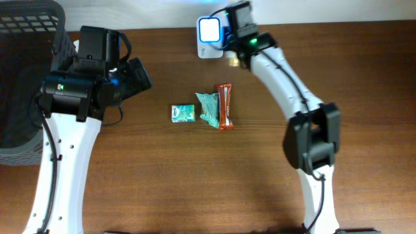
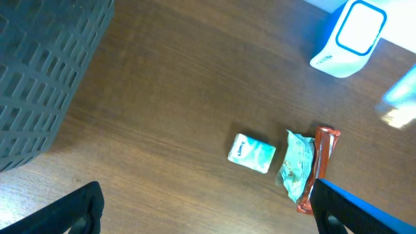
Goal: Scan the item barcode
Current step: 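Hold the Pantene tube in front of the white scanner box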
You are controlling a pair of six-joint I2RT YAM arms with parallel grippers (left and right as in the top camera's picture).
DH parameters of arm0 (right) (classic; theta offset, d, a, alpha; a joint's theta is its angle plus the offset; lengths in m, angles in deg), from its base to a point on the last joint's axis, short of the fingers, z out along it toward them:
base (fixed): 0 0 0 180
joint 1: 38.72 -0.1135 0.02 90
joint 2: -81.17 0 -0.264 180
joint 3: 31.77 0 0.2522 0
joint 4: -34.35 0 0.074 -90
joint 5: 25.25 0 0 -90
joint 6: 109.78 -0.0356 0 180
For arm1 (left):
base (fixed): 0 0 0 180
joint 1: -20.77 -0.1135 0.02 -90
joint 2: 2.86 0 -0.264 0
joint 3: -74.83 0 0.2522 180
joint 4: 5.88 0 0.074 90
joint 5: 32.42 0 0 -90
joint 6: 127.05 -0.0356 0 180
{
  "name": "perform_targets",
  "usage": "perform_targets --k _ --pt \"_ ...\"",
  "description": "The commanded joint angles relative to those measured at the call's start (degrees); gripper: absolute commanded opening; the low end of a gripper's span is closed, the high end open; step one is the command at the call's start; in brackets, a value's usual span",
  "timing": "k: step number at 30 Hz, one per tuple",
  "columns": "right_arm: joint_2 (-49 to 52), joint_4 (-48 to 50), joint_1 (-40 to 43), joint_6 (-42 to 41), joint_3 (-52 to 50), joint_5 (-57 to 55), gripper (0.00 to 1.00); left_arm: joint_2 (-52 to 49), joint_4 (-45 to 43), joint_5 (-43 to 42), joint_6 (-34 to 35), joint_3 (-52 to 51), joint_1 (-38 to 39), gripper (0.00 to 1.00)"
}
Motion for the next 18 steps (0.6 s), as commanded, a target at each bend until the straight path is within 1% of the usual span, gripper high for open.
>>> perform_targets --k 1,2,3,5,7,10,11,16,18 --pt "-9.84 -6.19 11.63 -4.63 1.03 -9.4 0.04 0.2 -0.09 0.09 -0.94 0.11 -0.07 0.99" --pt "-9.94 -9.46 15.17 -6.14 1.03 -9.35 0.04 0.2 -0.09 0.09 -0.94 0.11 -0.07 0.99" --pt "-9.73 -14.99 21.35 -9.9 0.87 -9.29 0.04 0.2 -0.09 0.09 -0.94 0.11 -0.07 0.99" --pt "-8.94 -19.87 28.33 -12.55 0.57 -8.15 0.04 0.2 -0.09 0.09 -0.94 0.11 -0.07 0.99" --pt "-7.82 -23.06 36.37 -12.57 0.15 -5.73 0.04 0.2 -0.09 0.09 -0.94 0.11 -0.07 0.99" --pt "-5.03 -24.04 45.46 -12.59 -0.07 -5.03 0.04 0.2 -0.09 0.09 -0.94 0.11 -0.07 0.99" --pt "-4.02 -23.8 47.52 -12.66 -0.07 -4.52 0.04 0.2 -0.11 0.09 -0.94 0.11 -0.07 0.99" --pt "1.97 -22.64 54.77 -21.62 -0.07 -4.31 0.04 0.2 -0.09 0.09 -0.94 0.11 -0.07 0.99" --pt "3.69 -22.08 56.13 -22.38 -0.07 -3.17 0.09 0.2 -0.09 0.09 -0.94 0.11 -0.07 0.99"
